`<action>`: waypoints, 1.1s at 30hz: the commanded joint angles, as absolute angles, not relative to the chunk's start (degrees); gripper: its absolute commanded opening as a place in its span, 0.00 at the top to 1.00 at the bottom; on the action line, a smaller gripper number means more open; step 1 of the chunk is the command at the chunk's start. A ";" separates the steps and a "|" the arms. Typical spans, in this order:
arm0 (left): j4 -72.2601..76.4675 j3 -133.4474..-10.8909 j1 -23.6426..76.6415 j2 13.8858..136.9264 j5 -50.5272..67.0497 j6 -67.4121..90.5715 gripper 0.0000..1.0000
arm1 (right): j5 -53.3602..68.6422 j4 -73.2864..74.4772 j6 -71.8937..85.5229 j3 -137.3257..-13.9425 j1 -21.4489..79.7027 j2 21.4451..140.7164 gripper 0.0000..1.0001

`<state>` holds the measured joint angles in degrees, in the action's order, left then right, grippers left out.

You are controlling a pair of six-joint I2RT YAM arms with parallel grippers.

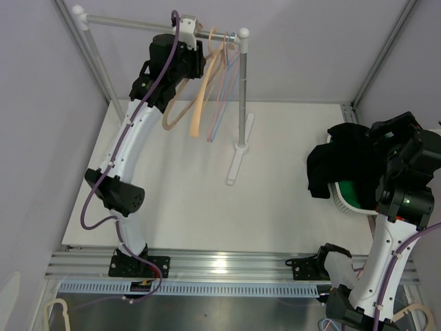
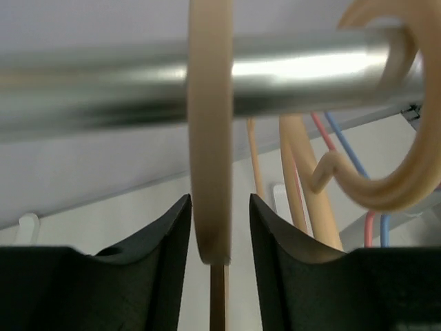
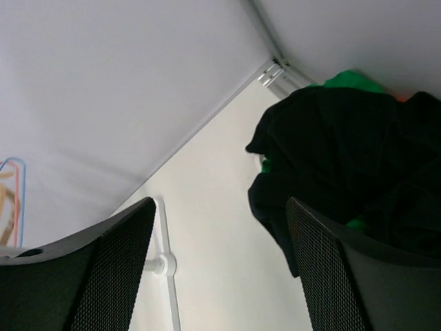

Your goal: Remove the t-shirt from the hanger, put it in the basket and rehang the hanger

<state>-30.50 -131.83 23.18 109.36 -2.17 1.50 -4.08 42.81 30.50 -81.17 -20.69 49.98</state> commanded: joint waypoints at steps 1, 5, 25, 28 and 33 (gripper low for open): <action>-29.98 -127.71 23.73 102.14 -1.23 1.85 0.56 | 3.24 37.80 28.47 -79.54 -20.39 48.61 0.18; -29.18 -122.71 23.73 94.76 -1.14 3.42 0.26 | 7.55 35.43 27.25 -80.33 -20.39 48.87 0.11; -28.02 -66.45 24.26 36.13 4.74 19.95 0.00 | 30.49 26.46 27.51 -69.27 -18.90 44.30 0.00; -30.93 -61.19 24.26 32.18 6.68 20.91 0.01 | 33.12 25.06 27.16 -62.51 -18.11 40.62 0.00; -31.29 -54.94 24.26 25.50 7.64 21.01 0.01 | 33.92 25.57 25.14 -53.98 -16.70 34.99 0.00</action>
